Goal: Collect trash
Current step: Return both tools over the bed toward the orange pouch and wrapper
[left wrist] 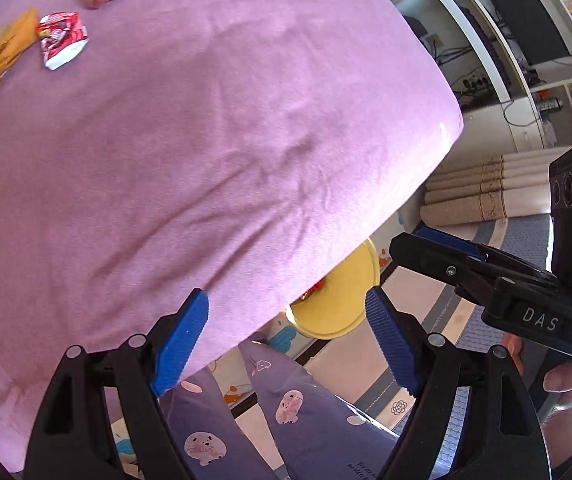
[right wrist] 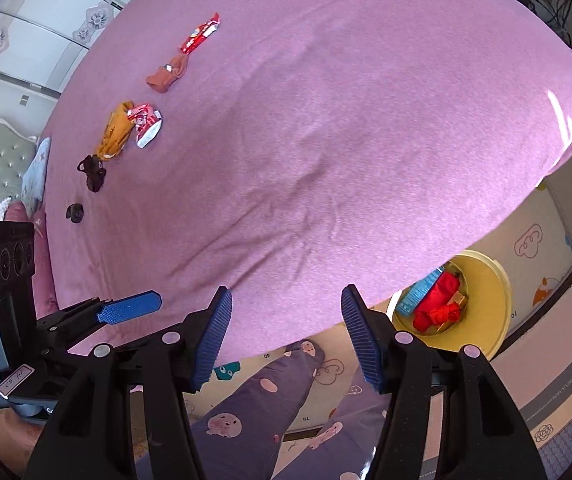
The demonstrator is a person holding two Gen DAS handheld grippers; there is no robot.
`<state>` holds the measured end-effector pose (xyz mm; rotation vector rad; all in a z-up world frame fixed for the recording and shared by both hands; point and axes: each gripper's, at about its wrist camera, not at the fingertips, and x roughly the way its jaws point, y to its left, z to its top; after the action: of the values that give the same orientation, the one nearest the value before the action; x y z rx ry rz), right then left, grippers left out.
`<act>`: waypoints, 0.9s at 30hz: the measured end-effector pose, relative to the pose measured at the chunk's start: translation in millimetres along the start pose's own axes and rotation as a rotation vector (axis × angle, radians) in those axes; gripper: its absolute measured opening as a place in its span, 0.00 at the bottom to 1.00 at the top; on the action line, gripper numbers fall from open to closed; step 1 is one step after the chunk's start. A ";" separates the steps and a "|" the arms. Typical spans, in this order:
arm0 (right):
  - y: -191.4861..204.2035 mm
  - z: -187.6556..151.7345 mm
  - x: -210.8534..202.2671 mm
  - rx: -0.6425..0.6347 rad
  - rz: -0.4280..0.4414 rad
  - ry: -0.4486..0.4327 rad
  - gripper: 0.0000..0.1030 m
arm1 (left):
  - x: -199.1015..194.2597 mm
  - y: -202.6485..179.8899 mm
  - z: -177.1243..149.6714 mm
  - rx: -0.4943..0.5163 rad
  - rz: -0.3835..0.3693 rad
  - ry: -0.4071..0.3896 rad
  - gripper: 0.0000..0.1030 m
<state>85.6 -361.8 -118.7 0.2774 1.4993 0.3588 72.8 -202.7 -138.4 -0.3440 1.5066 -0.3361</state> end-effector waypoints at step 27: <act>199.3 160.3 112.6 -0.287 0.023 0.016 0.55 | -103.3 228.2 105.8 -0.290 0.114 -0.258 0.81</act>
<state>237.6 -127.7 -134.0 0.0636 1.4399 0.5885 175.3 49.0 -137.4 -0.5081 1.3137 0.0198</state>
